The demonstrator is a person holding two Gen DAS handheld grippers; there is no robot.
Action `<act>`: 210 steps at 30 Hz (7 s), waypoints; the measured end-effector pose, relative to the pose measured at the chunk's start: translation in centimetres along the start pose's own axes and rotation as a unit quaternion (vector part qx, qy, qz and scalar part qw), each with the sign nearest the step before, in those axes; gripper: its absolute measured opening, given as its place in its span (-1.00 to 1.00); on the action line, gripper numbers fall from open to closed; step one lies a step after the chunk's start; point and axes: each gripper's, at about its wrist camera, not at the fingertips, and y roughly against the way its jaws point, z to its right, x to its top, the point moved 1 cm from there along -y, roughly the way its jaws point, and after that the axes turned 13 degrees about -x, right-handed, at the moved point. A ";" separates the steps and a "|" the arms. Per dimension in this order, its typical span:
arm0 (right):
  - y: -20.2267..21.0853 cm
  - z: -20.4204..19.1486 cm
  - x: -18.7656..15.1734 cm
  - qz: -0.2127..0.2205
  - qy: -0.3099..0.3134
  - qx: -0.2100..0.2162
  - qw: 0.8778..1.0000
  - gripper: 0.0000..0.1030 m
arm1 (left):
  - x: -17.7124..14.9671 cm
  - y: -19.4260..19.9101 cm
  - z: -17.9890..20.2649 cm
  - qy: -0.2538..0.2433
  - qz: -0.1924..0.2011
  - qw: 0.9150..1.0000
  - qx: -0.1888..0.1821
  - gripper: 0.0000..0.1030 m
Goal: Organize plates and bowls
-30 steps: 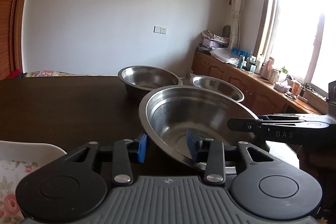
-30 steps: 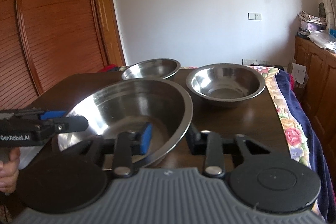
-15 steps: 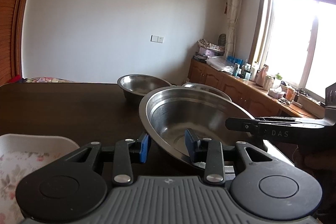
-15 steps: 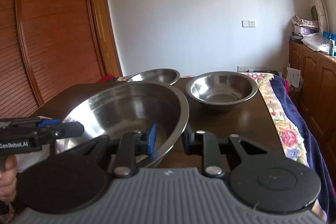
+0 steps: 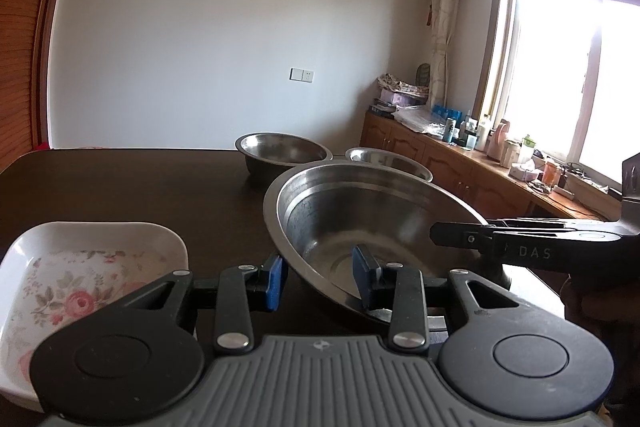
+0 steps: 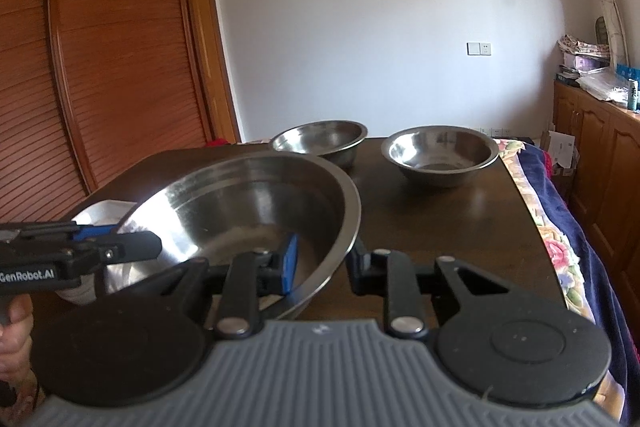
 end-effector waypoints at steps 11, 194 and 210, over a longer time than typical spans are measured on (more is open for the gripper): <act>0.1 -0.4 -0.7 -0.003 0.000 0.000 1.000 -0.46 | 0.0 -0.7 0.2 -0.008 -0.008 1.000 0.002 0.28; -3.8 -1.7 10.5 -0.028 0.078 0.023 0.996 -0.74 | 11.0 -3.5 -0.5 -0.073 -0.041 0.996 -0.007 -0.28; -0.7 -3.3 6.1 -0.047 0.086 0.022 0.995 -0.75 | 5.7 -1.0 -0.4 -0.042 -0.062 0.997 -0.019 -0.28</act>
